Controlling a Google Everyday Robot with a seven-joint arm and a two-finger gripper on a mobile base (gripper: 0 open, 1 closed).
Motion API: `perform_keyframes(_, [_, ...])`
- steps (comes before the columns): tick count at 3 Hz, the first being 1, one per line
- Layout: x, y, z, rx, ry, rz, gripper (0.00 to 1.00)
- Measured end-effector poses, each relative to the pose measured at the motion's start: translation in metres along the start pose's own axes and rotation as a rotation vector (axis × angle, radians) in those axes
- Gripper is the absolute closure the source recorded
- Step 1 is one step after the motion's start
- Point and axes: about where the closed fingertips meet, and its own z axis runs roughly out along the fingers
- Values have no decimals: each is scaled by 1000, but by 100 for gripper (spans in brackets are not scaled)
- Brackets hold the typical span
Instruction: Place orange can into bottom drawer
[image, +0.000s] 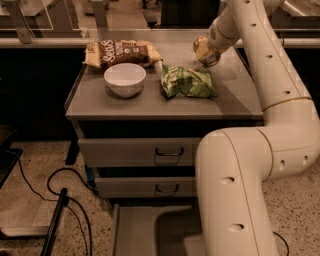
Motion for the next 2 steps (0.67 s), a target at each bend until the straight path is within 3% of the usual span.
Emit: perform_keyframes(2, [-1, 1, -1, 6, 2, -5, 100])
